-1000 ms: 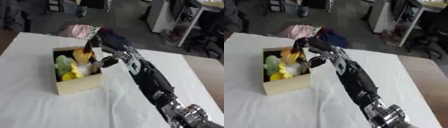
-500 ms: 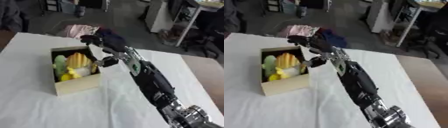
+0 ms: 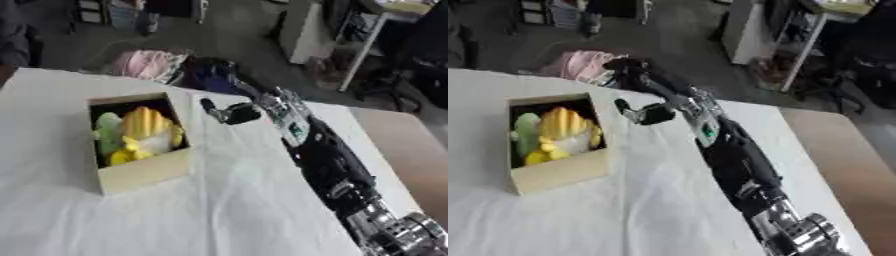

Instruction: Pick up objects on the table and place them in the box.

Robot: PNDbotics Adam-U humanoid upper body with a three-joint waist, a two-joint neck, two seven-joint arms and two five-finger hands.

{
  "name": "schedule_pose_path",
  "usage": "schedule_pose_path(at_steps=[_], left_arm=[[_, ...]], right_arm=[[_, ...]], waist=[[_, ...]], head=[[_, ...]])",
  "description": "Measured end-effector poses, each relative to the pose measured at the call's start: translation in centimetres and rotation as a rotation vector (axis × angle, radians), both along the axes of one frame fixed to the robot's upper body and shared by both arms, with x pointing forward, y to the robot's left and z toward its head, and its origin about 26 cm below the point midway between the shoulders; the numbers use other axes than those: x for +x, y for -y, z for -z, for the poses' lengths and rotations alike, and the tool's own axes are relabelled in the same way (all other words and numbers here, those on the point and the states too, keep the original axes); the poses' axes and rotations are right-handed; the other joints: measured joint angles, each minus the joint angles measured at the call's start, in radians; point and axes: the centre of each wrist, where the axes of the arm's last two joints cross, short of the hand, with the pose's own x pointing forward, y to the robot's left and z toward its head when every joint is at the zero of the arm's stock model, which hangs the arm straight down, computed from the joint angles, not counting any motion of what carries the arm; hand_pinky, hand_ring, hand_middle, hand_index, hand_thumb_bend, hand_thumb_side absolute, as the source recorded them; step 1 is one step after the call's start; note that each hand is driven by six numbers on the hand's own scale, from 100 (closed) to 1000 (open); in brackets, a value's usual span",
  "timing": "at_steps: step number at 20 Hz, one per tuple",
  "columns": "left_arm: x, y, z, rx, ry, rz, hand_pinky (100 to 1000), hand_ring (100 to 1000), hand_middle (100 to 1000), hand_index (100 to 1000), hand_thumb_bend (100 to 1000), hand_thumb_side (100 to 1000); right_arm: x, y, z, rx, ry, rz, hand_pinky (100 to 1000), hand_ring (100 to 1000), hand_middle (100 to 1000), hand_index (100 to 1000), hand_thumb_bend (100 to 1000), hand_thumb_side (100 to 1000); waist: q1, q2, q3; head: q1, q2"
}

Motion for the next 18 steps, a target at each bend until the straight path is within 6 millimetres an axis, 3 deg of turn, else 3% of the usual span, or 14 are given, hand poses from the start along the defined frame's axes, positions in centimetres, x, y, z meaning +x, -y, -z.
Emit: schedule_pose_path(at_steps=[9,18], left_arm=[[-0.5,-0.9,1.7,0.023,-0.056,-0.072,713,698,555,740,100,577],[-1.2,-1.7,3.4,0.043,-0.122,-0.134,716,728,581,742,100,576]], right_arm=[[-4.1,1.3,-0.9,0.177,-0.118,-0.134,682,585,737,898,100,415],[-9.5,3.1,3.1,0.349,-0.326,-0.179,660,556,684,840,100,462]], waist=[[0.024,0.0,-0.141],[0.041,-0.025,-0.237]], head=[[0.051,0.024],[0.111,0.048]])
